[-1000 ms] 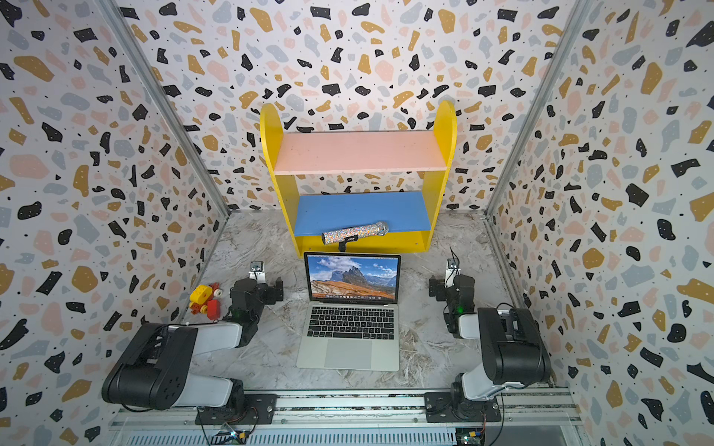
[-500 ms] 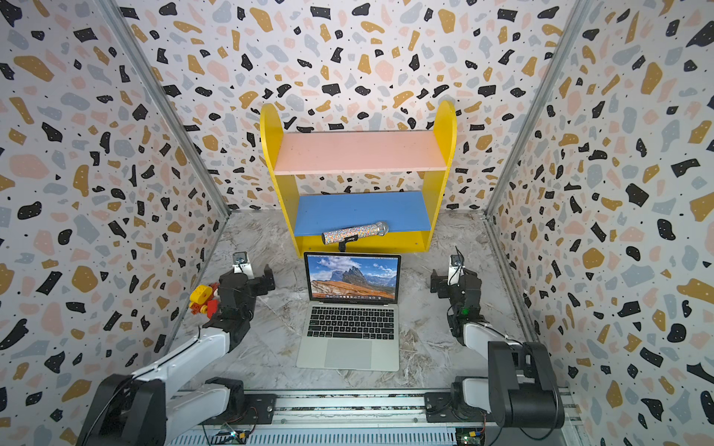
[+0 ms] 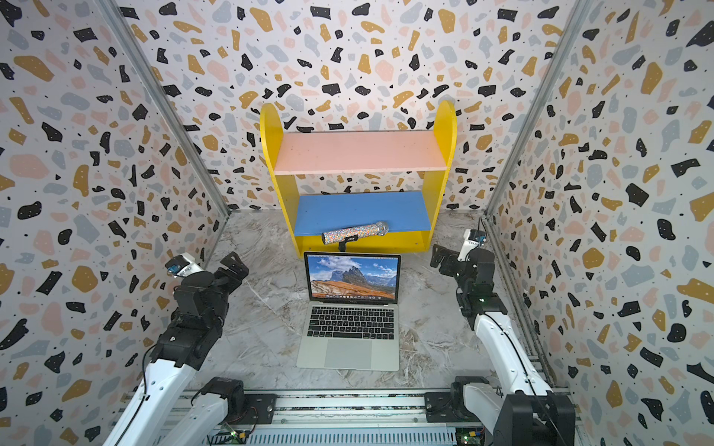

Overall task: Close the laptop lid and set it aside
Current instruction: Close the lid of the laptop.

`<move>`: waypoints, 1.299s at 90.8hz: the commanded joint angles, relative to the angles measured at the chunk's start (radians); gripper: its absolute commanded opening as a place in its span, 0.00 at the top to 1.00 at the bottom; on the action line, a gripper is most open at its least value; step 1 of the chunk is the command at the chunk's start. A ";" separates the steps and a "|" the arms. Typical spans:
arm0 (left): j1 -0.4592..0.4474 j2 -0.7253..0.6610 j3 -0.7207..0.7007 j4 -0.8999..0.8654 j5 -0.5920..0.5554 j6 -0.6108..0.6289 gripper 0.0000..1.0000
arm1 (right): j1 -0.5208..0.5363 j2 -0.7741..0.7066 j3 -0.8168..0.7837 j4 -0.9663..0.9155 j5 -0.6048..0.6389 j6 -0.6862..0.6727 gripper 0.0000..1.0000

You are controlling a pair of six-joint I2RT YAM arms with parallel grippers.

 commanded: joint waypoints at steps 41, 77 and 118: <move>0.005 -0.033 0.129 -0.310 0.482 -0.058 0.00 | 0.020 0.092 0.281 -0.196 -0.488 0.209 0.21; 0.004 -0.068 0.030 -0.353 0.614 -0.088 0.00 | 0.184 0.231 0.542 -0.472 -0.301 -0.053 0.35; -0.016 -0.109 -0.086 -0.370 0.669 -0.136 0.00 | 0.365 0.470 0.846 -0.641 -0.193 -0.235 0.49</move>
